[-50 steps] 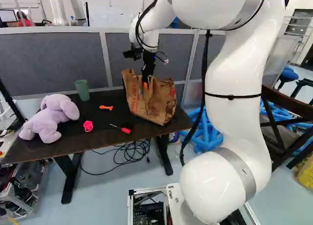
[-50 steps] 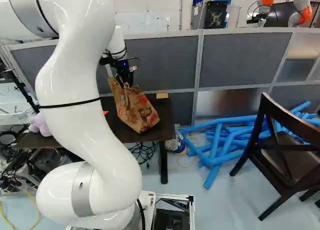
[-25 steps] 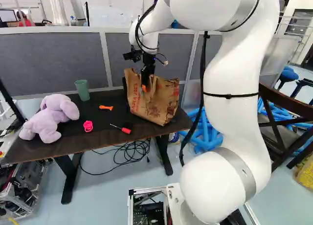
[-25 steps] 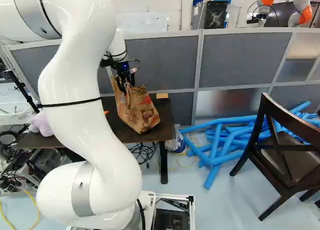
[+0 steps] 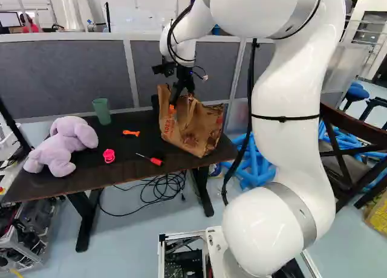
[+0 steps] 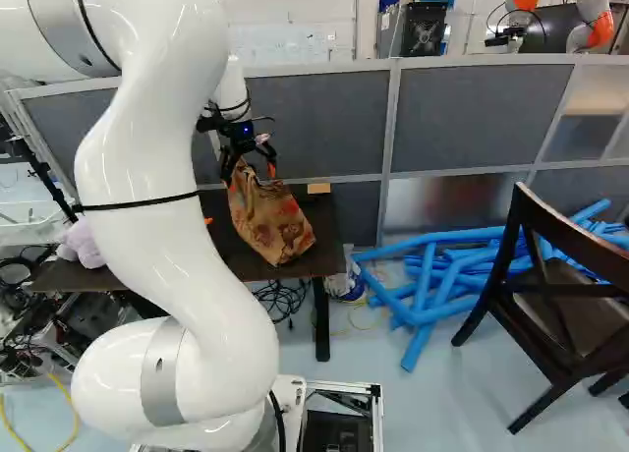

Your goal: Pick up the bag on the ground and place it on the table

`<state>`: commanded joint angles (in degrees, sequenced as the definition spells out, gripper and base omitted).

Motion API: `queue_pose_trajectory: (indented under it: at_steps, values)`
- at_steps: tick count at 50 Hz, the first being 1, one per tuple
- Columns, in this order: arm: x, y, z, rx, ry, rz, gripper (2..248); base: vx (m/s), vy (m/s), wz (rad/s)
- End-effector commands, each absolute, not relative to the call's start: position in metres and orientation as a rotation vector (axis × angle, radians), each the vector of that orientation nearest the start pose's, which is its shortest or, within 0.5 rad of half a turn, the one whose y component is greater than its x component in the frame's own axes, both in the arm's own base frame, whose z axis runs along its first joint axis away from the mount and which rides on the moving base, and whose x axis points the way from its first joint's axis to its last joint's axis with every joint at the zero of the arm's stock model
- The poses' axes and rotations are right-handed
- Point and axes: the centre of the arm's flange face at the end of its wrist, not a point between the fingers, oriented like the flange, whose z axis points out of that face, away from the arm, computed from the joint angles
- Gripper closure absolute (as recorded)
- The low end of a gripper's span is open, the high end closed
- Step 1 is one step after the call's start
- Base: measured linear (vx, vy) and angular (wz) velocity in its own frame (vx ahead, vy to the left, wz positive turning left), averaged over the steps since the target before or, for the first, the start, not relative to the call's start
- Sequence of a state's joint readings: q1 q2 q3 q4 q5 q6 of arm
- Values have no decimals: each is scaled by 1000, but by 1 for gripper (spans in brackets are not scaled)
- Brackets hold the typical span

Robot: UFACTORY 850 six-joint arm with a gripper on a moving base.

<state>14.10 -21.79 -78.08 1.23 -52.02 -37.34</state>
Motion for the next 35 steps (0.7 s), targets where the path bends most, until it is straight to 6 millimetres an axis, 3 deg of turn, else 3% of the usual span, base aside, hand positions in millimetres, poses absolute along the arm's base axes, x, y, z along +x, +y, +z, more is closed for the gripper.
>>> queue_pose_trajectory:
  at_steps: [20, 35]
  values:
    - [571, 145, 525, -2835, -1344, -121, 3, 0, 0, 0]
    - [564, 143, 543, -2838, -1346, -167, 3, 0, 0, 0]
